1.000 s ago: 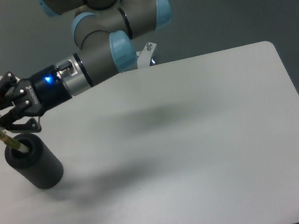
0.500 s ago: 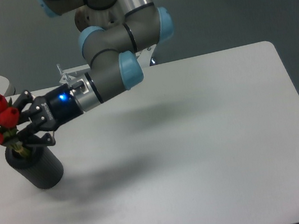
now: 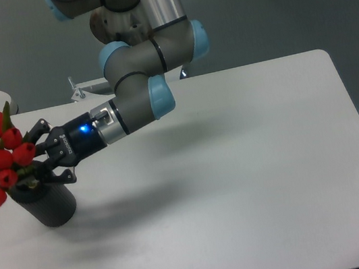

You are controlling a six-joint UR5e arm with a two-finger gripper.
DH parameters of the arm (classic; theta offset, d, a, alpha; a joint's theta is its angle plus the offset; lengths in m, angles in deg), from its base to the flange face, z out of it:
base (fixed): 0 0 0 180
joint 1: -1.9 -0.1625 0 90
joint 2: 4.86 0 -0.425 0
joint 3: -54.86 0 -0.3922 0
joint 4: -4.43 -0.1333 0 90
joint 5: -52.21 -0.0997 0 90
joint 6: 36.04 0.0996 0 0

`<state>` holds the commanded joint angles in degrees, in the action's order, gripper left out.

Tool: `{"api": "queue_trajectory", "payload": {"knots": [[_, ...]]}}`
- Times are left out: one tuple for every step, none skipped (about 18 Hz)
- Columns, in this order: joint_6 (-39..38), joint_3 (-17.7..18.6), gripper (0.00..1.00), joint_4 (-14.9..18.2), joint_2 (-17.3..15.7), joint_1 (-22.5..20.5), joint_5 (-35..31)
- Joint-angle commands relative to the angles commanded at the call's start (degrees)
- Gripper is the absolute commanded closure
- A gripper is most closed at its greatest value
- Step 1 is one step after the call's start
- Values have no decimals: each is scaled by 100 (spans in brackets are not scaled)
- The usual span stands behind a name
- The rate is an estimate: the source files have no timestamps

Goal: Insert the flowers into the vase
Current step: 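Open the gripper to release the tulips and pull back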

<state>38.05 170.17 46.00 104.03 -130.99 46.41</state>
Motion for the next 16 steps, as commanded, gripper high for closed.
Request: {"api": "queue_trajectory", "payload": {"knots": [[9, 26, 27, 0, 0, 0, 0], [9, 44, 11, 0, 17, -9, -9], [0, 53, 6, 0, 26, -9, -9], [0, 70, 4, 0, 26, -17, -9], [0, 105, 0, 0, 18, -52, -9], [9, 123, 0, 0, 26, -79, -9], [17, 132, 0, 0, 35, -79, -9], [61, 141, 0, 0, 35, -88, -26], [122, 150, 0, 0, 35, -88, -52], [184, 176, 0, 9, 35, -105, -61], [263, 220, 0, 0, 35, -149, -70], [316, 272, 0, 0, 35, -202, -79], [351, 325, 0, 0, 35, -246, -79], [412, 413, 0, -17, 26, -255, -79], [535, 492, 0, -9, 18, -298, -79], [667, 536, 0, -9, 18, -351, -79]]}}
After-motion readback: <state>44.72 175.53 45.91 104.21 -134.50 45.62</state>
